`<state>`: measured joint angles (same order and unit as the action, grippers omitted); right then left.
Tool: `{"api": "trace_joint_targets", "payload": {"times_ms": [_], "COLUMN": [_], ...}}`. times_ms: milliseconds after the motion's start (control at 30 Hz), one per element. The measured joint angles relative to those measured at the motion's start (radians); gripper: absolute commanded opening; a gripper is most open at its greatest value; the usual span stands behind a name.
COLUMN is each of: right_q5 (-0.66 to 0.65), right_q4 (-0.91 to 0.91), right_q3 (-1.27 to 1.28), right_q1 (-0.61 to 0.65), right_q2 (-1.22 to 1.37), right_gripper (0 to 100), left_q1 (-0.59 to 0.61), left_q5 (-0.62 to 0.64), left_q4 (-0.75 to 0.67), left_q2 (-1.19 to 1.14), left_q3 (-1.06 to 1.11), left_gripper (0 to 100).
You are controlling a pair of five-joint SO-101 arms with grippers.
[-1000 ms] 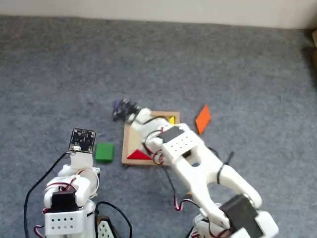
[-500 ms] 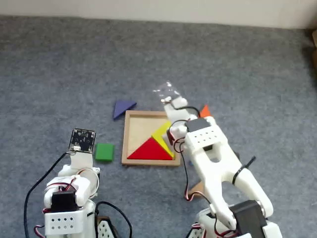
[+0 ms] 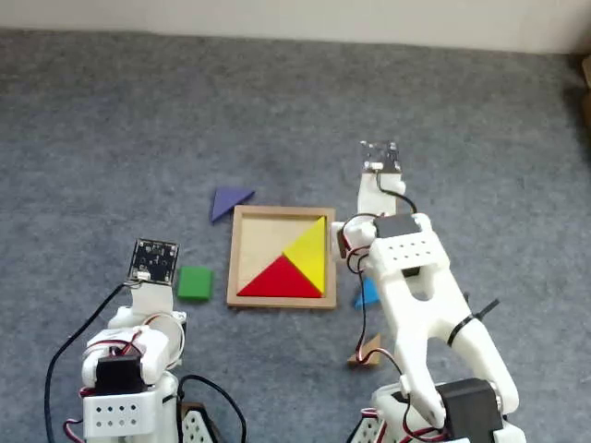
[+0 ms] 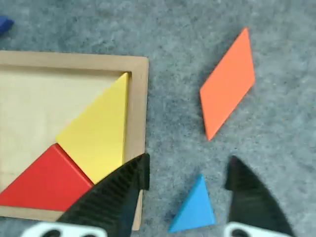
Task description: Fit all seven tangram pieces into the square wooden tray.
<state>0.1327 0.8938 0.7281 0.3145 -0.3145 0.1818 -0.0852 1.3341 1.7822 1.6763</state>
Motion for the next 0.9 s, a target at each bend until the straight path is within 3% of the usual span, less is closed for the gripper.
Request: {"api": "trace_joint_targets", "payload": {"times_ms": [233, 800, 900], "right_q5": [0.000, 0.002, 0.002], "right_q4": [-0.064, -0.071, -0.071], "right_q3": [-0.087, -0.419, -0.423], "right_q1": [-0.031, -0.114, -0.109], "right_q2": [0.020, 0.548, 0.582], "right_gripper": [31.5, 31.3, 23.8], "left_q1": [0.000, 0.000, 0.000], "left_q5": [0.000, 0.000, 0.000], "left_q4": [0.000, 0.000, 0.000], "left_q2": [0.000, 0.000, 0.000], "left_q3": [0.000, 0.000, 0.000], "left_gripper": [1, 1, 1]}}
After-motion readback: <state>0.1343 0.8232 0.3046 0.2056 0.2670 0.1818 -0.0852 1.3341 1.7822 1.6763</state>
